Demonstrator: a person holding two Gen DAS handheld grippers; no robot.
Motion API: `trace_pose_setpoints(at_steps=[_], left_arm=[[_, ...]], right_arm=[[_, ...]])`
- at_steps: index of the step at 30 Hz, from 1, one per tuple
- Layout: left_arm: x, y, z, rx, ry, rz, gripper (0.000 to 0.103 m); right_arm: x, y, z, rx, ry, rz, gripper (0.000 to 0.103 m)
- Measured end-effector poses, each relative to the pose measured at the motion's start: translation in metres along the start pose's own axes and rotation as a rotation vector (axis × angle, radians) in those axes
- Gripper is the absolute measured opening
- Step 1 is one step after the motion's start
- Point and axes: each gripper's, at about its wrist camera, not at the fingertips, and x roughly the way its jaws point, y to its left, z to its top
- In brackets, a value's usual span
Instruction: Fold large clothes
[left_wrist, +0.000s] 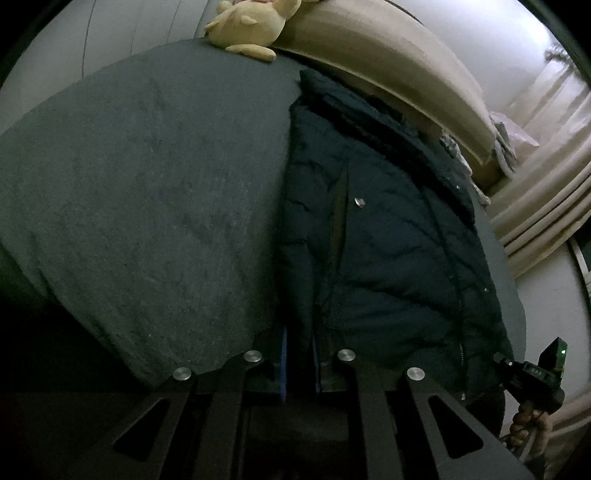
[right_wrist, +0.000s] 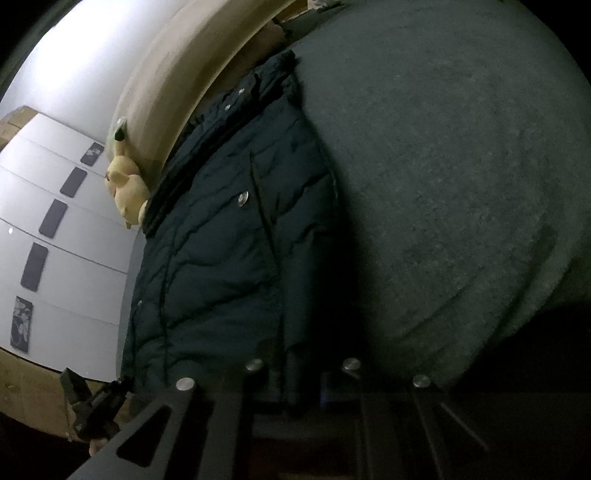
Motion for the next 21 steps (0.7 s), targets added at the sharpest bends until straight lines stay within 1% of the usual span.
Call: trace_pose_setpoints(at_steps=[3, 4, 6, 9, 11, 12, 13, 14, 15, 21], left_arm=[[0.006, 0.002, 0.001, -0.005, 0.012, 0.002, 0.012], [0.007, 0.002, 0.0, -0.004, 0.012, 0.007, 0.014], [0.011, 0.001, 0.0, -0.001, 0.018, 0.033, 0.02], [0.013, -0.001, 0.0, 0.006, 0.011, 0.045, 0.03], [0.016, -0.002, 0.0, 0.017, 0.018, 0.053, 0.031], [0.016, -0.002, 0.0, 0.023, 0.018, 0.056, 0.031], [0.015, -0.003, 0.0, 0.029, 0.018, 0.059, 0.019], [0.013, -0.004, 0.001, 0.044, 0.019, 0.044, 0.013], [0.009, -0.004, 0.001, 0.047, 0.006, 0.037, 0.012], [-0.022, -0.01, 0.007, 0.056, -0.057, -0.008, 0.01]], right_arm=[[0.005, -0.01, 0.001, 0.073, 0.011, 0.047, 0.019], [0.006, -0.012, 0.001, 0.087, 0.006, 0.05, 0.02], [0.006, -0.012, -0.001, 0.092, -0.002, 0.045, 0.025], [0.006, -0.011, -0.002, 0.095, -0.005, 0.046, 0.028], [0.006, -0.011, -0.002, 0.097, -0.002, 0.047, 0.029], [0.007, -0.012, -0.002, 0.103, 0.0, 0.054, 0.027], [0.007, -0.013, -0.001, 0.102, 0.003, 0.06, 0.024], [0.006, -0.014, -0.002, 0.102, 0.005, 0.064, 0.016], [0.003, -0.014, -0.002, 0.099, 0.007, 0.079, 0.014], [-0.021, -0.001, -0.001, 0.038, -0.021, 0.106, 0.011]])
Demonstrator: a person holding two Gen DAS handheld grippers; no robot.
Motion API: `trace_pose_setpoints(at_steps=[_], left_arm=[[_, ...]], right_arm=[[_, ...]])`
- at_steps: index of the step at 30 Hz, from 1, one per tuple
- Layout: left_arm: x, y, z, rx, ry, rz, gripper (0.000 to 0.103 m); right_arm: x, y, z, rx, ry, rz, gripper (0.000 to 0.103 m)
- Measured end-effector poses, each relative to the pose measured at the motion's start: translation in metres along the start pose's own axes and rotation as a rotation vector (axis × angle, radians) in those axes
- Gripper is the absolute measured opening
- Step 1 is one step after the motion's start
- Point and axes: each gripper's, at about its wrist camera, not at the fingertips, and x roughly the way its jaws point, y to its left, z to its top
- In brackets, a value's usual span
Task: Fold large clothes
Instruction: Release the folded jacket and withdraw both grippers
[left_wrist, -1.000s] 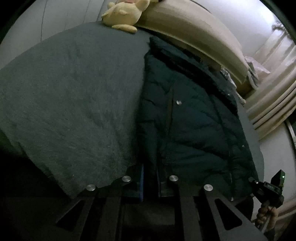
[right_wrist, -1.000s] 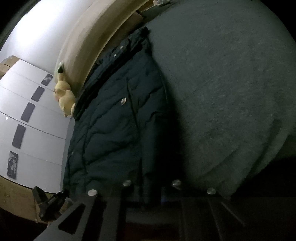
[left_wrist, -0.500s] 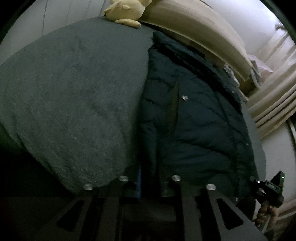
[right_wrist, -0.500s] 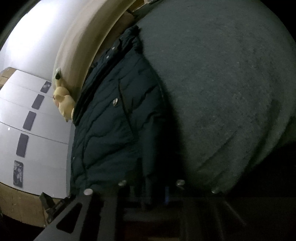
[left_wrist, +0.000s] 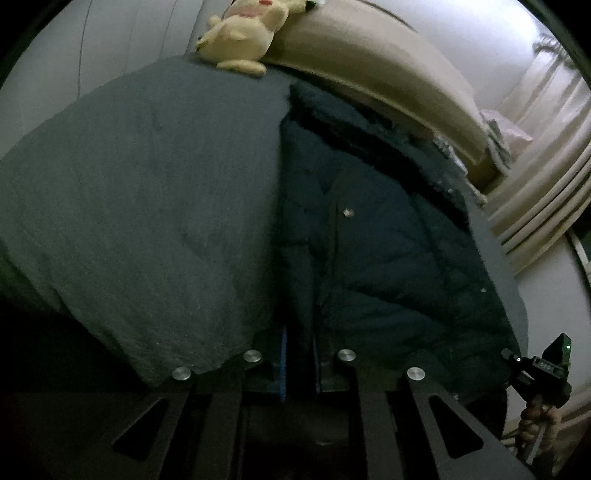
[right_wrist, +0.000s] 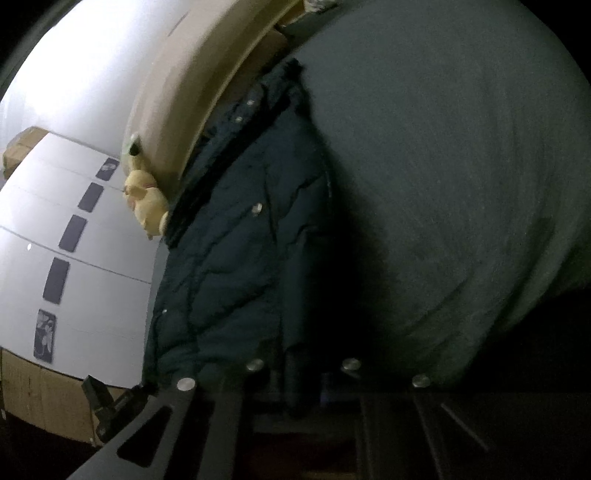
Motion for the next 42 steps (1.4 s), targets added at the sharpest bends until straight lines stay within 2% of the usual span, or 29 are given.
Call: trace_pose_setpoints(at_steps=[8, 14, 21, 29, 42], left_arm=[[-0.038, -0.016, 0.026, 0.008, -0.092, -0.057, 0.01], [-0.04, -0.028, 0.045, 0.01, -0.126, -0.054, 0.01], [-0.039, -0.044, 0.08, 0.017, -0.176, -0.041, 0.01], [-0.035, -0.059, 0.106, 0.02, -0.197, -0.004, 0.01], [-0.027, -0.069, 0.124, 0.011, -0.208, 0.029, 0.01]], right_arm=[[-0.028, 0.021, 0.01, -0.058, -0.056, 0.069, 0.01], [-0.037, 0.033, 0.033, -0.078, -0.093, 0.134, 0.01], [-0.034, 0.051, 0.064, -0.098, -0.145, 0.172, 0.01], [-0.029, 0.072, 0.098, -0.118, -0.174, 0.159, 0.01], [-0.022, 0.087, 0.113, -0.12, -0.203, 0.121, 0.01]])
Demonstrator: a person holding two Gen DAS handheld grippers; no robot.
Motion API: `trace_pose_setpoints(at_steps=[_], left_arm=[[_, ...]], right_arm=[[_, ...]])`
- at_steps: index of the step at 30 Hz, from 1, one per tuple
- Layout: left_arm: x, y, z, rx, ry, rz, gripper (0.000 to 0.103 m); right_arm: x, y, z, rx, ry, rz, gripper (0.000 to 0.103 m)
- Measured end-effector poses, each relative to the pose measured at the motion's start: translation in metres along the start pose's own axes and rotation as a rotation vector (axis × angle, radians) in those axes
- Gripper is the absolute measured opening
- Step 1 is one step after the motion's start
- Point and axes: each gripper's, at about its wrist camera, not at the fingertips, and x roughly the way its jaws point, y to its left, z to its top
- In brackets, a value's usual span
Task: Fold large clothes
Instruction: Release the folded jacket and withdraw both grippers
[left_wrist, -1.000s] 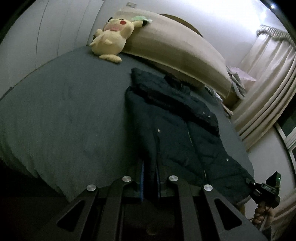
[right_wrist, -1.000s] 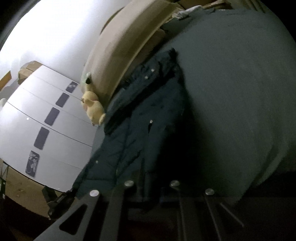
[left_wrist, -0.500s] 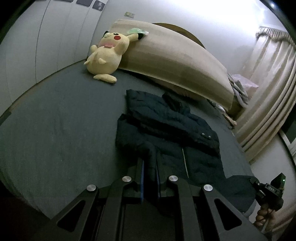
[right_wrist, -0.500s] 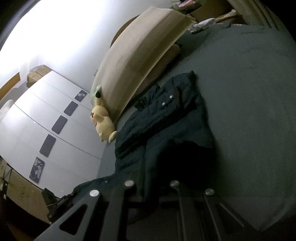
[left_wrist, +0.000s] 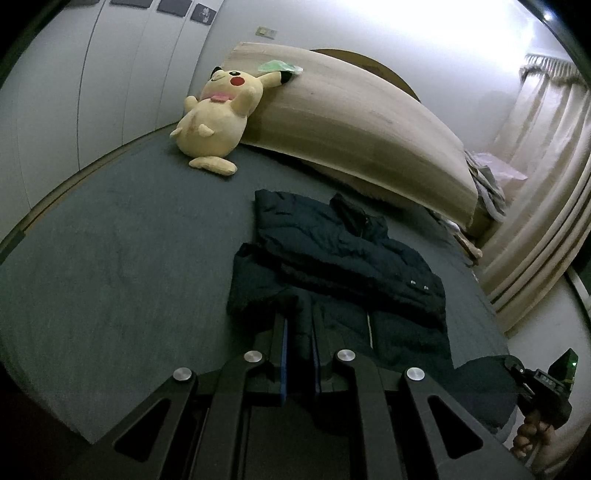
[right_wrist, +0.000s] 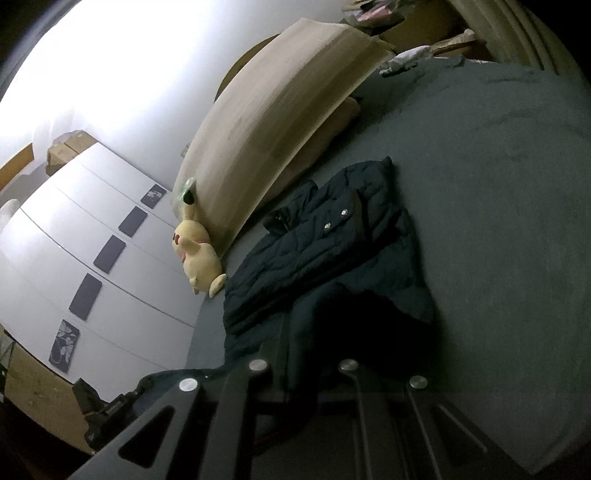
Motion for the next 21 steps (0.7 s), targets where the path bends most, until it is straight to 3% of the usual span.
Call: trace_pose_setpoints(at_steps=[21], left_arm=[[0.021, -0.008, 0.027, 0.014, -0.016, 0.038, 0.01]], right_arm=[[0.026, 0.014, 0.031, -0.03, -0.039, -0.057, 0.01]])
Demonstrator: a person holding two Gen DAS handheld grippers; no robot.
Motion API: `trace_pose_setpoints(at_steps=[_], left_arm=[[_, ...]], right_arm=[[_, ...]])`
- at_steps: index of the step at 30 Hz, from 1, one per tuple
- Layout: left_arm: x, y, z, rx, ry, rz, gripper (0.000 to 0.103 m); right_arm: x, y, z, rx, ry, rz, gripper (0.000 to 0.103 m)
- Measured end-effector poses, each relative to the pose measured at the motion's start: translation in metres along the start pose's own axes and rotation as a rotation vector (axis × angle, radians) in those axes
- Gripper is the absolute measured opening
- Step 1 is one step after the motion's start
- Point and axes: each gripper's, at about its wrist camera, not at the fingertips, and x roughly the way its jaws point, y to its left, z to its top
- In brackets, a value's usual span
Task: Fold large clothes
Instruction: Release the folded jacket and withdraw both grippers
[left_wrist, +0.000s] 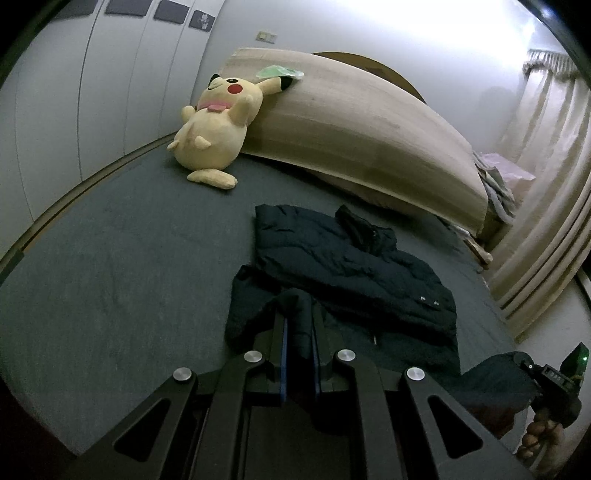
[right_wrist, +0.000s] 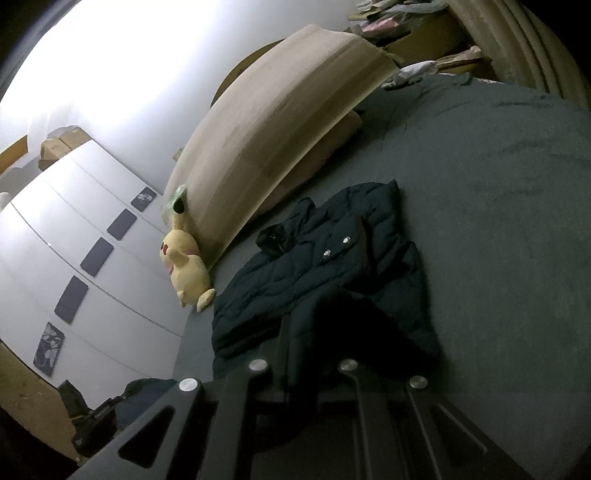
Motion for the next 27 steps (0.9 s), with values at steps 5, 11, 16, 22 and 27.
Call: trace_pose_setpoints(at_steps=[5, 11, 16, 22, 27], left_arm=[[0.005, -0.004, 0.005, 0.001, -0.005, 0.01, 0.01], [0.013, -0.007, 0.011, 0.007, -0.007, 0.022, 0.01], [0.018, -0.012, 0.016, 0.021, -0.007, 0.032, 0.01], [0.023, -0.015, 0.022, 0.03, -0.006, 0.04, 0.01], [0.027, -0.017, 0.027, 0.035, -0.005, 0.045, 0.01]], right_arm=[[0.004, 0.001, 0.003, -0.002, -0.009, -0.016, 0.01], [0.009, 0.005, 0.007, -0.025, -0.013, -0.039, 0.009], [0.013, 0.007, 0.01, -0.037, -0.015, -0.053, 0.009], [0.018, 0.009, 0.016, -0.042, -0.017, -0.062, 0.009], [0.021, 0.012, 0.02, -0.047, -0.021, -0.066, 0.009]])
